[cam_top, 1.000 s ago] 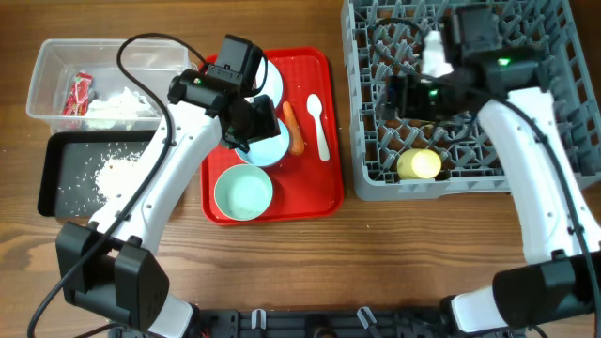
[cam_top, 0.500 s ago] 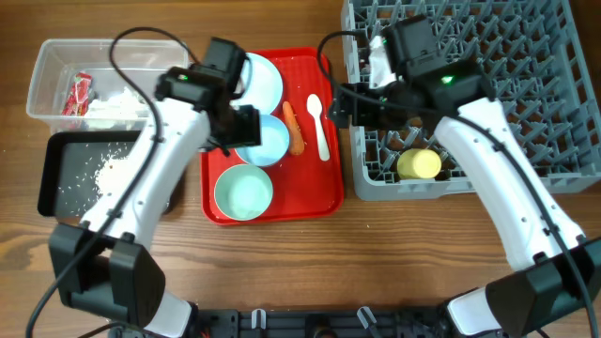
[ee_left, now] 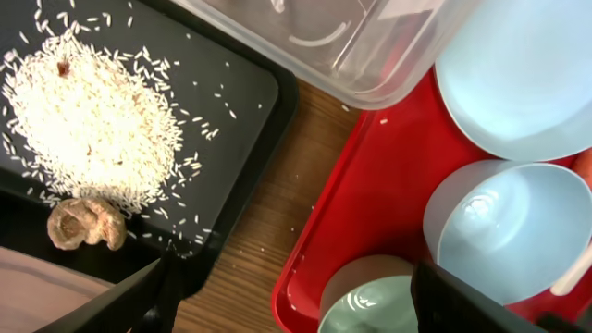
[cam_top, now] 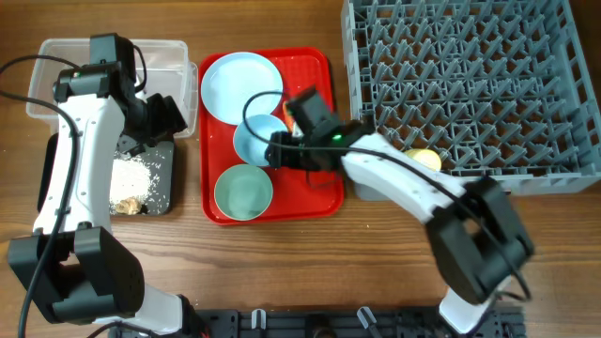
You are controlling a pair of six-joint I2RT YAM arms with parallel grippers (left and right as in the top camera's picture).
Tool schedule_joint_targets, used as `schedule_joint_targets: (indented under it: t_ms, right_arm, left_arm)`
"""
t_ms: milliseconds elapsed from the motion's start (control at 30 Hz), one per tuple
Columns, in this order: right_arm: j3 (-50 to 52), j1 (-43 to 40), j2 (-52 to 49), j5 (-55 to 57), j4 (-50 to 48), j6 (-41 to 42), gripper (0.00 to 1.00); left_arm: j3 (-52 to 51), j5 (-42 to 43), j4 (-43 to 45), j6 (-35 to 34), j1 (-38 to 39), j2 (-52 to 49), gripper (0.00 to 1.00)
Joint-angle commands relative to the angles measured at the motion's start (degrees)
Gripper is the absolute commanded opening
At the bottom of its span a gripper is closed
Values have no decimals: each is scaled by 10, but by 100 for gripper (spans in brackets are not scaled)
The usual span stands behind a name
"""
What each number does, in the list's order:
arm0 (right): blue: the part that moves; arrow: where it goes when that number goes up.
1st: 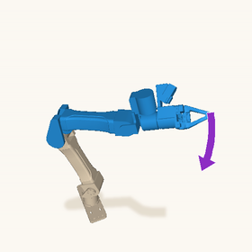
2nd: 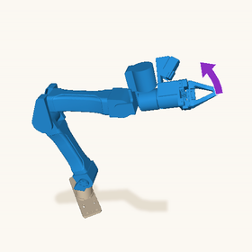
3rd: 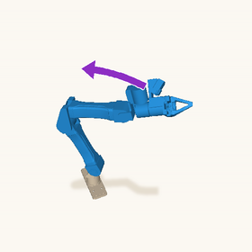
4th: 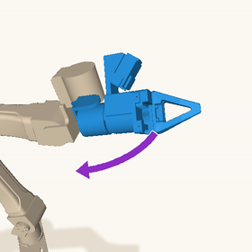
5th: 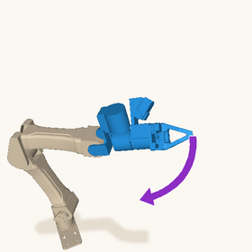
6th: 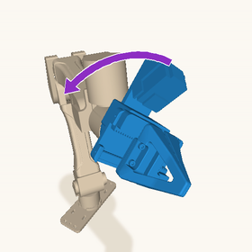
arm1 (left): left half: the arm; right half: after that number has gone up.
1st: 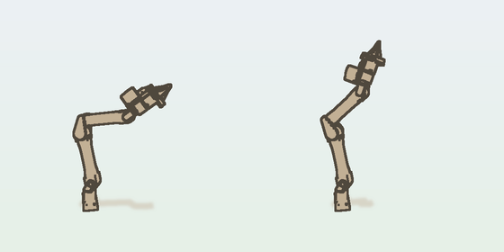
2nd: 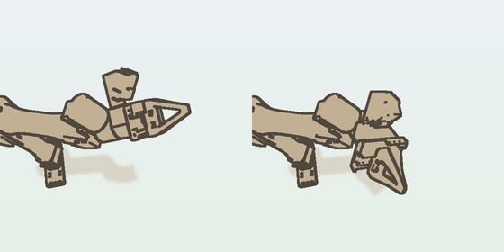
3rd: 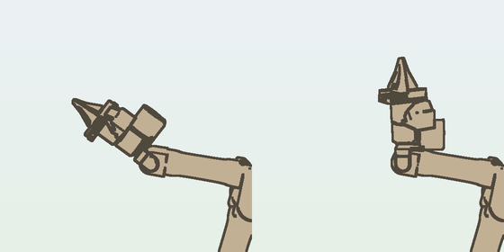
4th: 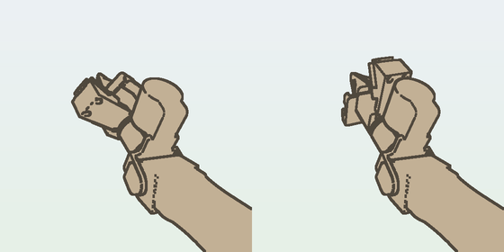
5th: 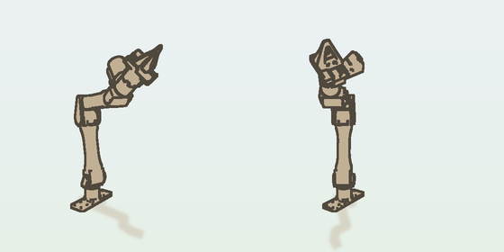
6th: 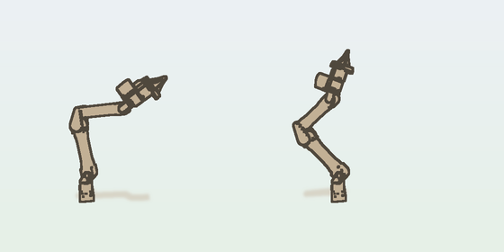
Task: Sort waste into correct bins and load items into the dishwasher rack
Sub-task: 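Grasp the blue bowl on the red tray with the right gripper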
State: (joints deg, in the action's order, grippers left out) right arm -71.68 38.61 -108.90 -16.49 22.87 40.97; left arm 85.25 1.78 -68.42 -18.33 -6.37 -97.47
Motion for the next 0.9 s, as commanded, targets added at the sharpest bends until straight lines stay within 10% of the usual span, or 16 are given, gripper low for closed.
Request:
schedule_joint_targets:
  t_ms: [0,267,533,700,867]
  right_arm:
    - [4,4,-54,-2,-3,26,57]
    - [4,-28,-48,3,-13,-4,29]
    - [4,-35,-42,3,-91,-29,40]
    - [4,-21,-42,3,-83,-29,4]
    - [-6,-44,-10,1,-44,-79,4]
  left_arm:
    - [2,3,-9,-3,-1,2,80]
    - [2,3,-11,-3,-1,2,80]
    - [2,14,-11,-3,-1,2,80]
    - [2,14,-11,-3,-1,2,80]
    - [2,14,-7,-3,-1,2,81]
